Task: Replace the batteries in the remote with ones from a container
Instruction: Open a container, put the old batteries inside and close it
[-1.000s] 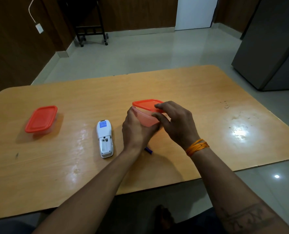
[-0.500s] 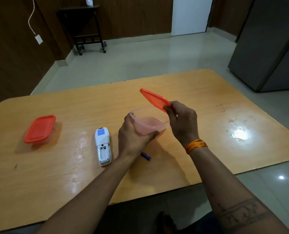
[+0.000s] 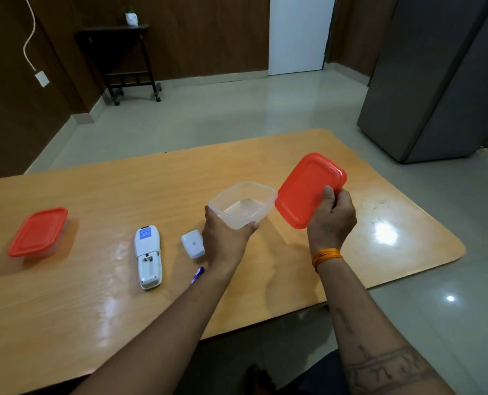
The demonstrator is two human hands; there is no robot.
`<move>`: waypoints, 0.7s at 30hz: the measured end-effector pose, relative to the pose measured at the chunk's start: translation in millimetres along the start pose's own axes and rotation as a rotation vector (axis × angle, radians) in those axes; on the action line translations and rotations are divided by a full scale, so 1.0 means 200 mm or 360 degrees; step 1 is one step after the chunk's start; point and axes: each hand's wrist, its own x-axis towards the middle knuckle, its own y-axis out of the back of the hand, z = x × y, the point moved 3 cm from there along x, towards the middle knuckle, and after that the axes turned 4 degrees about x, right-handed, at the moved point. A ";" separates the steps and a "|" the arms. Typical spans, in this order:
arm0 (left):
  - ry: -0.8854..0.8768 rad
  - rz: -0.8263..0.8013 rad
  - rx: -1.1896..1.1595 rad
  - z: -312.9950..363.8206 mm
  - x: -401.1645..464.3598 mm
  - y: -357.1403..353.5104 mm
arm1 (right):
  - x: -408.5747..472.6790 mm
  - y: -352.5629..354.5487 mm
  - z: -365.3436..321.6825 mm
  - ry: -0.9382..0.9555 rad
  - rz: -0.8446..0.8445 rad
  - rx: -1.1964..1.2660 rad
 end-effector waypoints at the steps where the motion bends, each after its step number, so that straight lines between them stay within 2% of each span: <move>1: 0.0010 0.0001 -0.0009 0.01 0.00 -0.02 | 0.01 0.03 0.02 -0.0046 0.0017 -0.0016; 11: 0.0090 0.0018 0.0072 0.04 0.00 -0.08 | 0.03 0.12 0.13 -0.0339 -0.0237 -0.0360; 17: 0.0088 0.0009 0.0036 0.03 -0.03 -0.06 | 0.01 0.10 0.13 -0.0294 -0.0472 -0.0648; 21: -0.0033 0.0065 -0.0002 0.03 -0.09 -0.01 | -0.02 0.11 0.10 -0.0193 -0.0545 -0.0906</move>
